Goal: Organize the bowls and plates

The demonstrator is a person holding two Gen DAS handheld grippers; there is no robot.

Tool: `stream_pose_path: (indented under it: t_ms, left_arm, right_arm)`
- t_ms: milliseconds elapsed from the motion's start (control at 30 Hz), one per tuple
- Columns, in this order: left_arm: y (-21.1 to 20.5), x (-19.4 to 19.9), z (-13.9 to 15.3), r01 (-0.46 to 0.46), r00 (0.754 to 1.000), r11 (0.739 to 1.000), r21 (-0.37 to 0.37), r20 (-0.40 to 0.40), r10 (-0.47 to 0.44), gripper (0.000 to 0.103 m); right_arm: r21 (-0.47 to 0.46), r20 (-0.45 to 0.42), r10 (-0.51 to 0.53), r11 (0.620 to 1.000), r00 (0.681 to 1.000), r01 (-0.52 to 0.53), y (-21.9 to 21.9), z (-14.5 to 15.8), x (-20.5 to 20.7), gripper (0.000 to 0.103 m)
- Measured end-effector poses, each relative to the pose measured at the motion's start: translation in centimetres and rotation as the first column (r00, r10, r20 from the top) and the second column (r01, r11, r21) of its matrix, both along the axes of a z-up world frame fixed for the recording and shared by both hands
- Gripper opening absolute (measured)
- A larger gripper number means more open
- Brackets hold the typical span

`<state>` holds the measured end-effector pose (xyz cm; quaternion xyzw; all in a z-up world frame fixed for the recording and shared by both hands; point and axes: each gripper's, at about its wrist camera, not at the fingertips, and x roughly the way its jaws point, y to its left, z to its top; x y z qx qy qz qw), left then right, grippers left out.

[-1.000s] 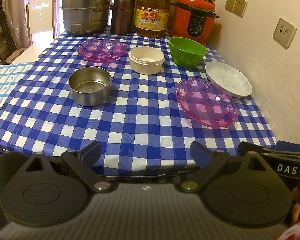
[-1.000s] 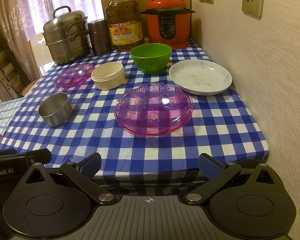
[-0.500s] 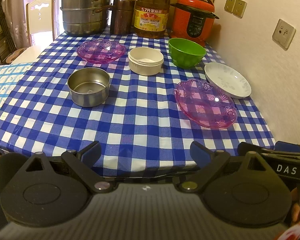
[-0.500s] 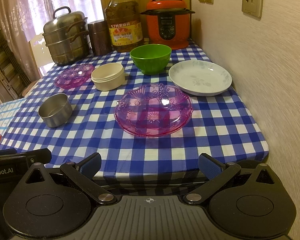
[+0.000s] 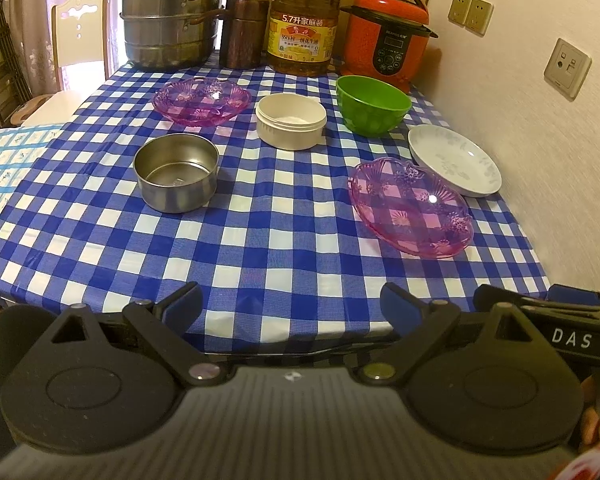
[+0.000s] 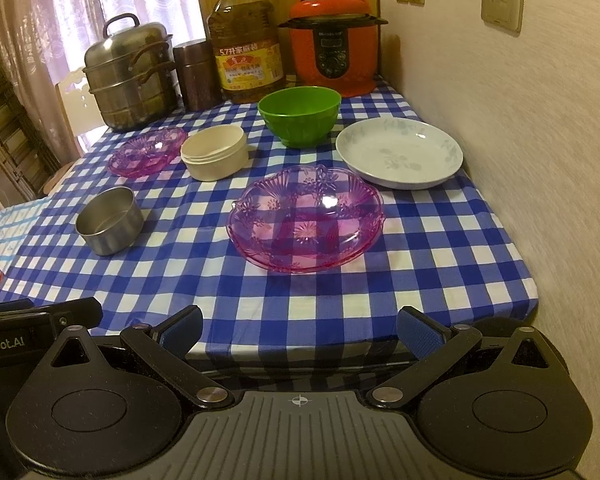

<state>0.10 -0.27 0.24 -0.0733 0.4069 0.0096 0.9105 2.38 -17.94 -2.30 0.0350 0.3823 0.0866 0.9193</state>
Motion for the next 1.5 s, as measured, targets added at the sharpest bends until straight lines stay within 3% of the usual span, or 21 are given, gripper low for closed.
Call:
stream_pose_path:
  t_ms: [433, 633, 1067, 1433, 1500]
  left_arm:
    - [-0.1, 1.9, -0.2, 0.022, 1.0, 0.998, -0.064, -0.001, -0.022, 0.094]
    - [0.3, 4.6, -0.9, 0.038, 0.999, 0.989, -0.146, -0.003, -0.039, 0.093]
    - [-0.8, 11.9, -3.2, 0.116, 0.992, 0.973, -0.2, -0.015, -0.122, 0.092]
    - [-2.7, 16.7, -6.7, 0.2, 0.978, 0.966, -0.166, -0.022, -0.206, 0.084]
    - [-2.9, 17.3, -7.1, 0.211, 0.976, 0.963, -0.166, -0.023, -0.218, 0.08]
  right_arm:
    - [0.104, 0.001, -0.071, 0.992, 0.997, 0.071, -1.7, 0.1, 1.2, 0.103]
    - [0.13, 0.003, -0.099, 0.987, 0.995, 0.098, -2.8, 0.1, 3.0, 0.103]
    - [0.162, -0.012, -0.154, 0.975, 0.988, 0.154, -4.5, -2.3, 7.8, 0.102]
    - [0.22, -0.019, -0.183, 0.958, 0.983, 0.182, -5.5, -5.3, 11.2, 0.101]
    - [0.223, -0.016, -0.189, 0.957, 0.982, 0.187, -5.6, -5.6, 11.8, 0.091]
